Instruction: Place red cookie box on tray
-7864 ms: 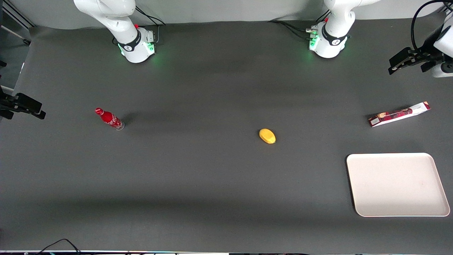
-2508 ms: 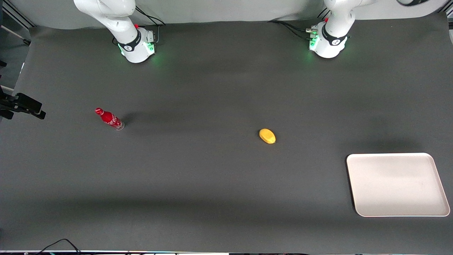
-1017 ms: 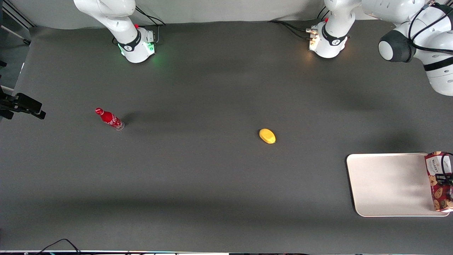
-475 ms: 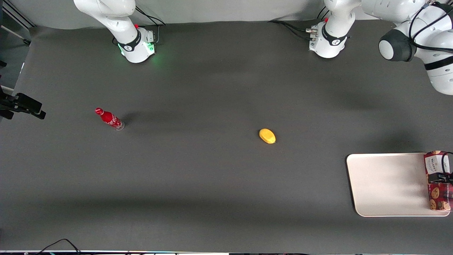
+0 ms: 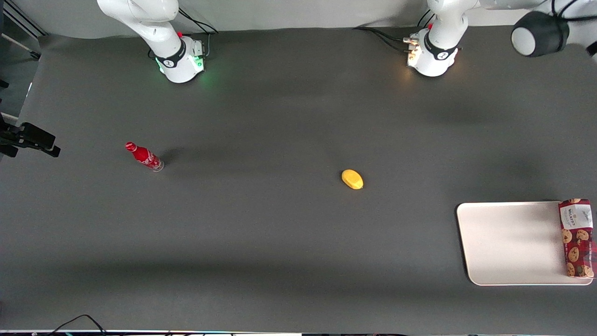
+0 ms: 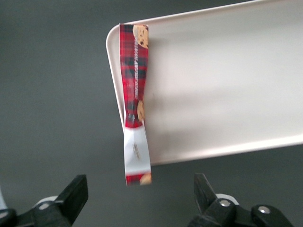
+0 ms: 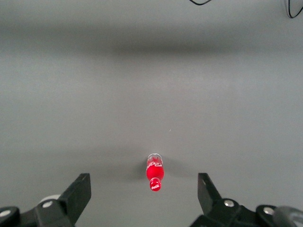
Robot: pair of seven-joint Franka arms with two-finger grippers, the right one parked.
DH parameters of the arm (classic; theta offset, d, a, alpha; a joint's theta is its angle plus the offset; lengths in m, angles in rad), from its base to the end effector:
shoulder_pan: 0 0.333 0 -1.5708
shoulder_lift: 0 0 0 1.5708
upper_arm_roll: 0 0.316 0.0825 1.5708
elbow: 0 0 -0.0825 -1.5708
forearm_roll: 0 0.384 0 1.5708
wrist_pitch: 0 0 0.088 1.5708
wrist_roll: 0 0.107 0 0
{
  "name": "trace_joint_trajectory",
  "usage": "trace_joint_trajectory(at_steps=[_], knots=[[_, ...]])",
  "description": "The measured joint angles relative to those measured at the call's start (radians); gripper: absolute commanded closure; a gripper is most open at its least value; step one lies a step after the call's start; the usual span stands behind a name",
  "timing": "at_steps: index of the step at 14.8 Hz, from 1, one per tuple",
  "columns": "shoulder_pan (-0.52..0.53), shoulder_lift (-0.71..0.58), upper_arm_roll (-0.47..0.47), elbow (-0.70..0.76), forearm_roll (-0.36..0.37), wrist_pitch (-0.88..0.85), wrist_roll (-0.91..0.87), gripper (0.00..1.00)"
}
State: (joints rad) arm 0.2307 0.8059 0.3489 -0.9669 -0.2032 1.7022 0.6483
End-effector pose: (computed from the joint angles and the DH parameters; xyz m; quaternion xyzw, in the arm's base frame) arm 0.6889 0.3147 0.4015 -0.9973 0.0677 0.0278 0.0110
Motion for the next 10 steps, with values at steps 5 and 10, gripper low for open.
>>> trace_joint_trajectory(at_steps=[5, 10], knots=[[-0.013, -0.236, -0.002, -0.001, 0.025, -0.308, -0.093, 0.0], [-0.035, -0.505, -0.206, -0.137, 0.083, -0.444, -0.38, 0.0]])
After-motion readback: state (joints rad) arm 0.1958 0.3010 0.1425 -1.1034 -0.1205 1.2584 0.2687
